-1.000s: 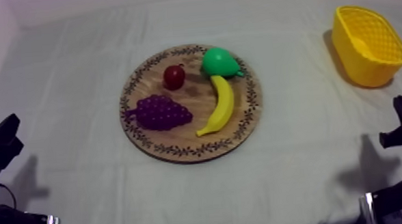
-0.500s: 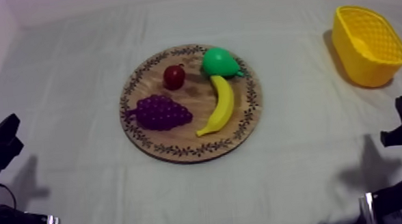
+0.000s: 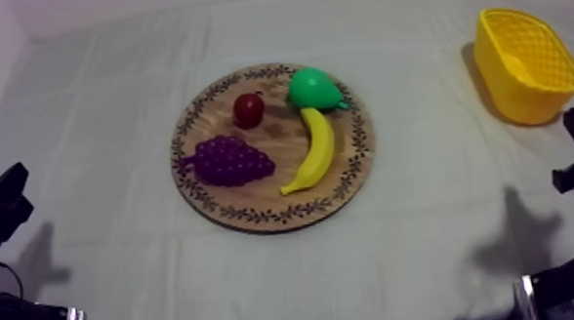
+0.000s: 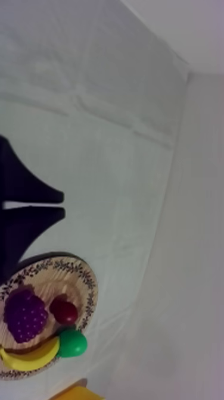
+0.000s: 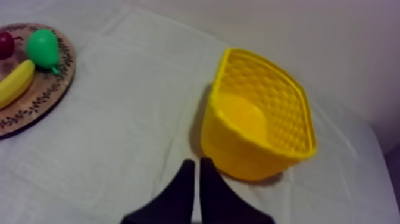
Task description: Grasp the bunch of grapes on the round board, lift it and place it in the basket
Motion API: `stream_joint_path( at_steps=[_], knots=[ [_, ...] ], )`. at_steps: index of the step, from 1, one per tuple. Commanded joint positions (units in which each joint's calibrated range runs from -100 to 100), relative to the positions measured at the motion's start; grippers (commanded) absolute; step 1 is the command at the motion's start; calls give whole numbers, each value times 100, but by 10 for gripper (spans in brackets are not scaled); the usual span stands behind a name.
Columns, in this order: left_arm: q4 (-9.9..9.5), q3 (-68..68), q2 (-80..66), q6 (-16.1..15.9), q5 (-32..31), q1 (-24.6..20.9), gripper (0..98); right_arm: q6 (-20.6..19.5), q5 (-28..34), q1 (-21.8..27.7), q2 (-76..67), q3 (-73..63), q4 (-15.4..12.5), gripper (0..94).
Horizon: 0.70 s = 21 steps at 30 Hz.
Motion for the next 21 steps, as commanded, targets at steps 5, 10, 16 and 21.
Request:
stream_joint_path(
  at_steps=[5,10,16,21],
  knots=[
    [-4,-4,0,-1,-3,-1,1,166,174,-360,1300,-1391,-118,39],
    [-4,-4,0,-1,-3,-1,1,331,425,-514,2259,-2519,-297,58],
    [-4,-4,0,0,-3,-1,1,554,791,-744,3227,-3662,-500,101],
    [-4,-4,0,-1,-3,-1,1,630,1192,-1004,3988,-4510,-614,98]
  ],
)
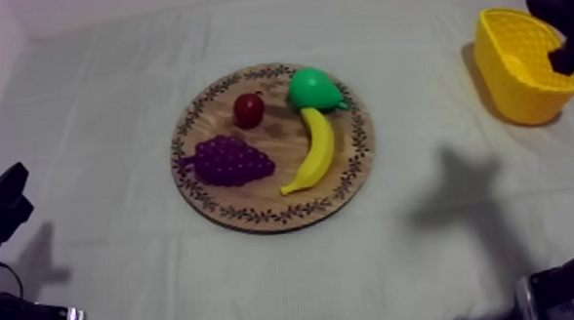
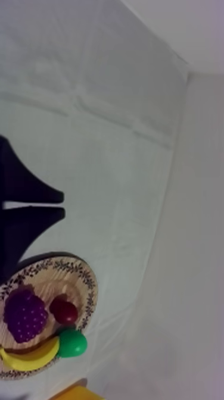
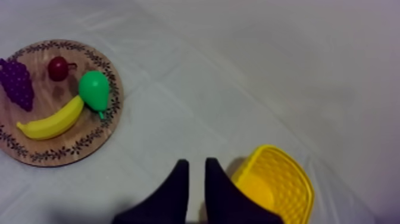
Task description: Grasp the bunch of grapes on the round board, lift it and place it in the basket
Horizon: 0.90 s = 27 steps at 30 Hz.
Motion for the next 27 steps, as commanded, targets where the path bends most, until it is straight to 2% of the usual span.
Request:
stream_joint_path(
  at_steps=[1,8,13,27],
  knots=[
    [-4,-4,0,-1,-3,-1,1,-4,123,-152,523,-617,-17,97],
    [-4,-4,0,-1,-3,-1,1,-79,298,-627,1670,-1582,1,54],
    [-4,-4,0,-1,-3,-1,1,43,416,-916,2423,-2278,-53,46],
    [-4,-4,0,-1,-3,-1,1,1093,1011,-1579,4040,-3357,-750,57]
  ],
)
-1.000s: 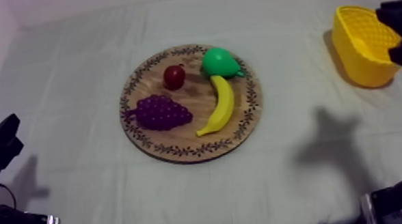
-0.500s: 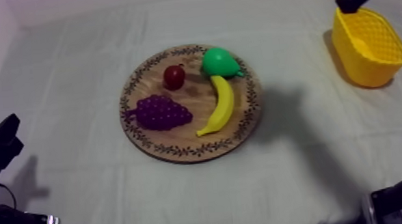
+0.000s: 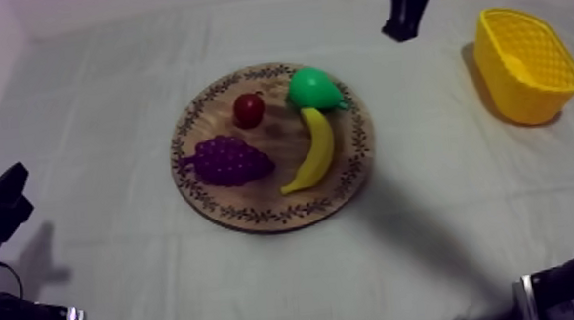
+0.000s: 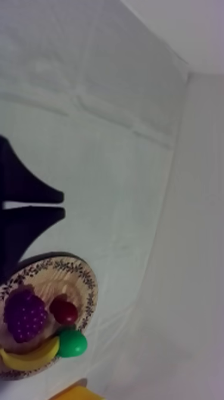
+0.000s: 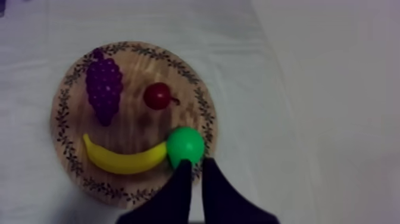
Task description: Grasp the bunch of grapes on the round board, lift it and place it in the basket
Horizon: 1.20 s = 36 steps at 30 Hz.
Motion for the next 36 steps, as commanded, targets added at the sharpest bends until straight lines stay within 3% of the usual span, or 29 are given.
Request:
stream_joint_path(
  at_steps=[1,9,23,36],
  knots=[
    [-4,-4,0,-1,-3,-1,1,201,119,-68,245,-87,-84,57],
    [-4,-4,0,-1,-3,-1,1,412,408,-291,863,-456,-239,58],
    [-4,-4,0,-1,-3,-1,1,-18,959,-566,1755,-1133,-392,62],
    [-4,-4,0,-1,-3,-1,1,50,1066,-537,2460,-1241,-887,134]
  ],
)
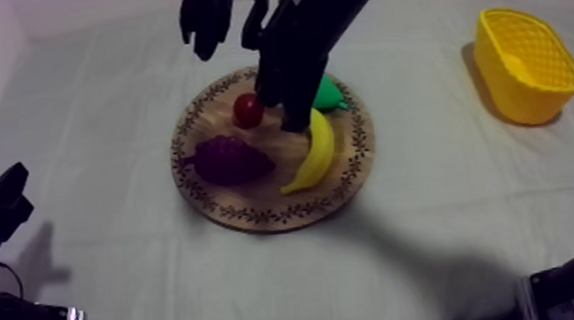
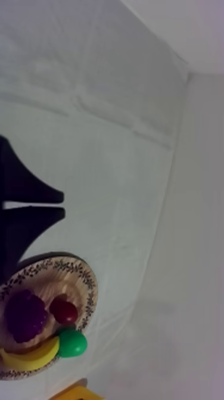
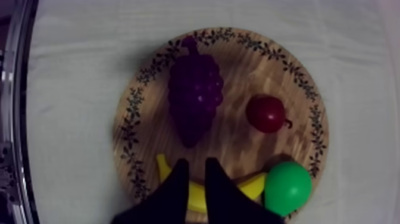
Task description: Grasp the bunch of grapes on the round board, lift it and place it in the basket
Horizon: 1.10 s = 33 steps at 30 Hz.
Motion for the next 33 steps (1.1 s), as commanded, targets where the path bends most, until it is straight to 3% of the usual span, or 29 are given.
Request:
stream_joint_path(
  at_steps=[1,9,16,20,26,33],
  knots=[
    [-4,-4,0,-1,-3,-1,1,-1,17,3,26,-24,-37,146],
    [-4,-4,0,-1,-3,-1,1,42,24,2,85,-104,-124,193],
    [-4,-4,0,-1,-3,-1,1,226,30,-13,152,-121,-122,527],
    [-4,-4,0,-1,-3,-1,1,423,6,2,253,-104,-203,637],
    [-4,-4,0,-1,-3,-1,1,628,-133,37,478,-51,-386,710],
    [-4,-4,0,-1,-3,-1,1,489,-418,-60,942,-275,-373,742]
  ],
)
